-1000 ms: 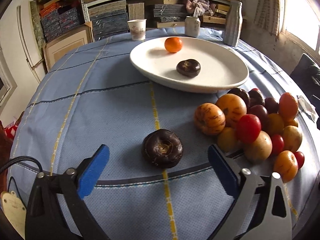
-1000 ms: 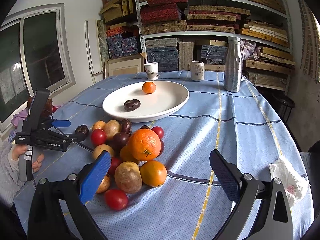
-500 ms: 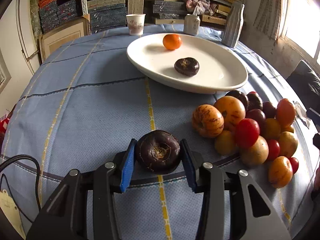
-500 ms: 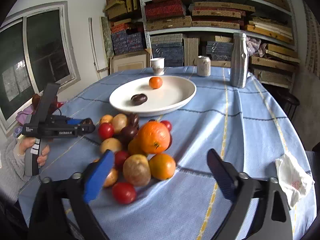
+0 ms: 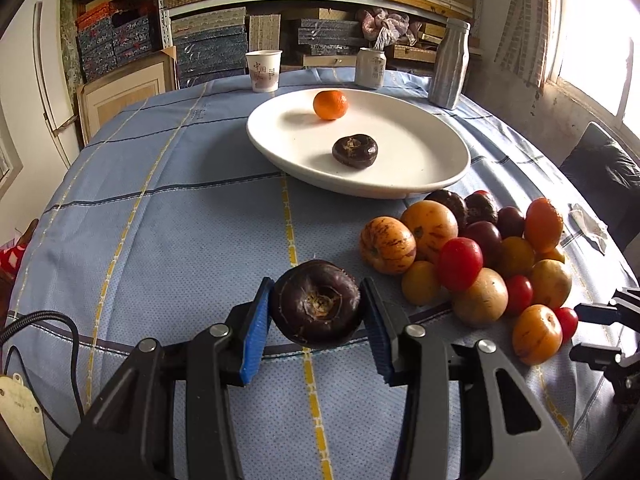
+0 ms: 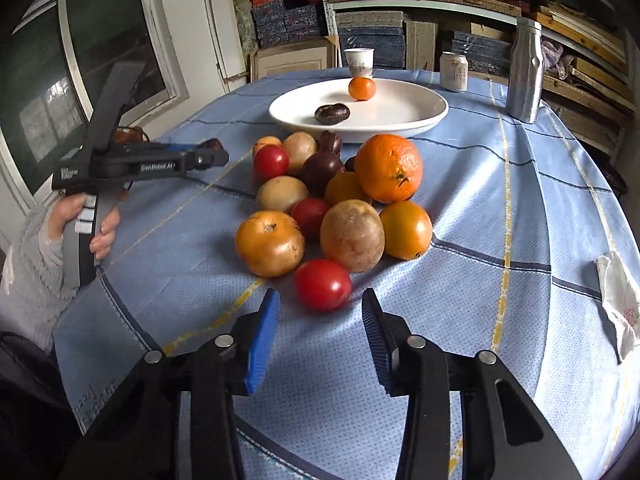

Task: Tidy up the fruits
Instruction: 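Grasp a red tomato with the right tool while the left tool lifts its dark fruit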

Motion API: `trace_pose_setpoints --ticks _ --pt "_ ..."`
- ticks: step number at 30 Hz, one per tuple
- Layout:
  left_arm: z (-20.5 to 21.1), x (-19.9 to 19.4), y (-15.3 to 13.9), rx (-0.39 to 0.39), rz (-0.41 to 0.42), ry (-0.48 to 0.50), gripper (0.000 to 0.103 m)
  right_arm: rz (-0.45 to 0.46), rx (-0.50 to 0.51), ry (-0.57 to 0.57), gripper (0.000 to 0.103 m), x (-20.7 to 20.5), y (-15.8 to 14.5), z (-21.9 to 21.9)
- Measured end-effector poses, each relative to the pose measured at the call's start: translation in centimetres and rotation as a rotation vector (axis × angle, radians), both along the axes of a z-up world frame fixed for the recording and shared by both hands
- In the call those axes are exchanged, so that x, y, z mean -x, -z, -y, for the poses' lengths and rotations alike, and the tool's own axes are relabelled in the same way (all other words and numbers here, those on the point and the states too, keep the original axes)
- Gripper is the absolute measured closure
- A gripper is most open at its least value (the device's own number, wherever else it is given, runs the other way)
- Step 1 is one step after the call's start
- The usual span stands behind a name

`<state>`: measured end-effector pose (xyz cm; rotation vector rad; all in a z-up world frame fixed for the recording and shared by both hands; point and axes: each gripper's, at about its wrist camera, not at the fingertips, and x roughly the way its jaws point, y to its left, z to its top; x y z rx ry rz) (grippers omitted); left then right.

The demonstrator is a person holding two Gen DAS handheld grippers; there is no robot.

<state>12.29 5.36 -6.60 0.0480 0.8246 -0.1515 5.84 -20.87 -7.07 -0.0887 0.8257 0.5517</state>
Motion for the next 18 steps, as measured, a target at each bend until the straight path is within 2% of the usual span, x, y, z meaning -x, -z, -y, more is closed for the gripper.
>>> trace_pose_setpoints --ticks 11,18 --pt "0.1 0.0 0.4 0.001 -0.020 0.006 0.060 -0.080 -0.011 0.002 0.071 -2.0 0.5 -0.8" --pt "0.0 0.1 0.2 0.020 -0.010 0.011 0.060 -0.077 -0.052 0.009 0.071 -1.4 0.3 0.0"
